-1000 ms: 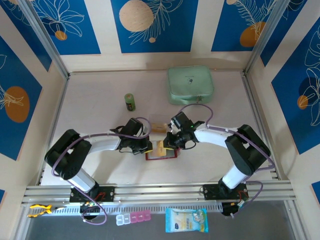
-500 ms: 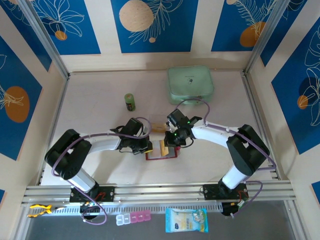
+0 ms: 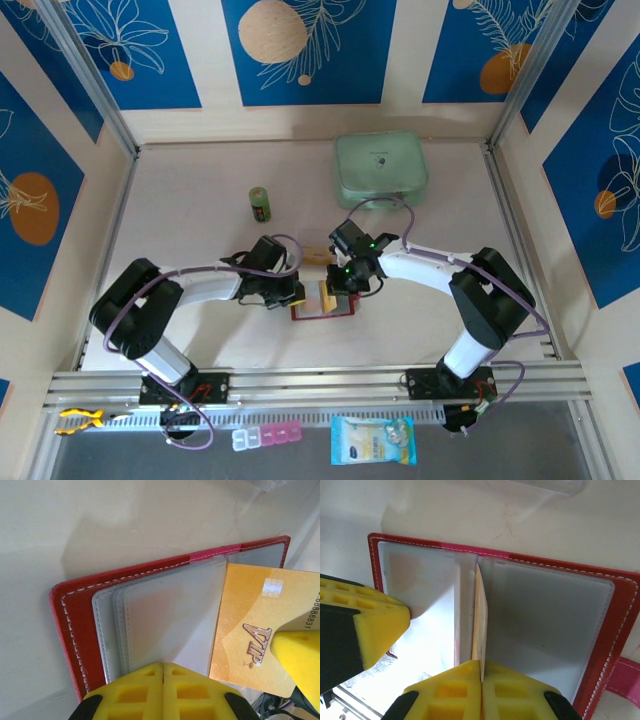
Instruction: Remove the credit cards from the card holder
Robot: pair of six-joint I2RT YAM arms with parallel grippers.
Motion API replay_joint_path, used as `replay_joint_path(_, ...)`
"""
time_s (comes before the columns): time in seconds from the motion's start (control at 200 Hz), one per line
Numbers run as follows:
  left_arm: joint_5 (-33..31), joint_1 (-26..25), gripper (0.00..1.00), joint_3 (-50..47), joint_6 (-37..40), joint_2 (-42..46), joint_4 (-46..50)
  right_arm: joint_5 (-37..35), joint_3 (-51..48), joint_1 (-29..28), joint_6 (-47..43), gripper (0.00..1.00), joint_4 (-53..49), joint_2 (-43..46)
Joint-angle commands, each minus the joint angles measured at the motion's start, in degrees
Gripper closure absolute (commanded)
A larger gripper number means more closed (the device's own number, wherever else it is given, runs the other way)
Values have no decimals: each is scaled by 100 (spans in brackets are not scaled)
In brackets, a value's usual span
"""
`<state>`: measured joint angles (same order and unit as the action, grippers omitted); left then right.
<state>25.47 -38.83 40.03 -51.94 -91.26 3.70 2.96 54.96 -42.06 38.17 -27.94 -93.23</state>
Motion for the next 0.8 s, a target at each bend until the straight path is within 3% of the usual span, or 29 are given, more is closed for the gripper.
replay_joint_path(0.0,-73,-36,100,75,200,-92,242,-132,110,-43,34,94,-281,68)
replay_joint_path(0.41,-100,-22,100,213,313,-26,408,-221,329,133,-726,97,-791,655)
replay_joint_path(0.565,-105,-15,99,277,319,72,464,346,646,267,-2114,97,-1085,614)
replay_joint_path(0.795,-157,16,97,318,325,200,477,215,1388,432,-4282,100,-1623,382)
